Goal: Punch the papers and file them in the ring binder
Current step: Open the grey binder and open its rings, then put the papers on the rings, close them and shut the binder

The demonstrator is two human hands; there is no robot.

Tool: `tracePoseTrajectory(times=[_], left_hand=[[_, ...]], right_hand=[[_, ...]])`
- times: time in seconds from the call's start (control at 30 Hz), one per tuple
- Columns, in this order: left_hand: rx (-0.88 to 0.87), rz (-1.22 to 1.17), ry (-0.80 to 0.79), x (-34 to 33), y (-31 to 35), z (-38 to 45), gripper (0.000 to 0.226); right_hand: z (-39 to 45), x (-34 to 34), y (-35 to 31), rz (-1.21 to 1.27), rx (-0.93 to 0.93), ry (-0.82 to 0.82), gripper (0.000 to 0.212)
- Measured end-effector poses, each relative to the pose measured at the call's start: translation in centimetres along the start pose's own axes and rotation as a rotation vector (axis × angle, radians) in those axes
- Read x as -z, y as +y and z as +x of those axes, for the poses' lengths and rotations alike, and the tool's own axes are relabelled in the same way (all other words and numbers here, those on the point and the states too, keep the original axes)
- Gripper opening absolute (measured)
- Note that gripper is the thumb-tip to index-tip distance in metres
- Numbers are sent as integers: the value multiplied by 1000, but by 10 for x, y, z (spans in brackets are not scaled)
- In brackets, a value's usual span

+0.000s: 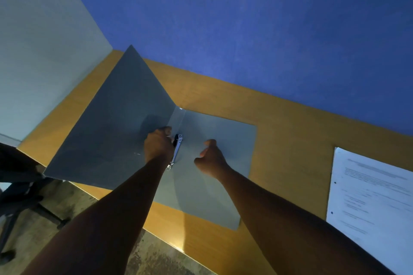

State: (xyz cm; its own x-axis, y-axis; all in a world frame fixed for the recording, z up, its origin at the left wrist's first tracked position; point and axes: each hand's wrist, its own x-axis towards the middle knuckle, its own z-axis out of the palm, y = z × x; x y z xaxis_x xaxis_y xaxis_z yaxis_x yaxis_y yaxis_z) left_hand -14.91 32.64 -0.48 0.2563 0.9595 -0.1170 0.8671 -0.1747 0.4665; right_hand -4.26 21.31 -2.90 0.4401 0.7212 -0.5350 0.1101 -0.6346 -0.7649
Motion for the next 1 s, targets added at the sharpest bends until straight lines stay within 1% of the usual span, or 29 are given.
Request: tracePoseTrajectory(times=[0.1,0.23,0.4,0.6,0.67,0.83,1.0], left_hand=[[30,-75,25,0,15,-2,34],[-29,-168,-19,-14,52,-17,31],[-150,-151,-101,-41,106,-47,29],[-250,-116,-163,-71,156,-85,24],[-278,-89,-184,-79,168,-97,21],[-384,29,-237,-98,192,-137,16],[-438,44,-325,-113,209,-173,16]], right_hand=[[-16,23,9,4,-39,49,59],[-36,63,29,18,-110,130,57],[-54,107,48,45,-162,216,56],[-75,157,79,73,-199,321,58],[-84,172,91,86,-211,351,58],[-109,209,124,58,-263,467,50],[-136,239,152,92,-331,515,46]])
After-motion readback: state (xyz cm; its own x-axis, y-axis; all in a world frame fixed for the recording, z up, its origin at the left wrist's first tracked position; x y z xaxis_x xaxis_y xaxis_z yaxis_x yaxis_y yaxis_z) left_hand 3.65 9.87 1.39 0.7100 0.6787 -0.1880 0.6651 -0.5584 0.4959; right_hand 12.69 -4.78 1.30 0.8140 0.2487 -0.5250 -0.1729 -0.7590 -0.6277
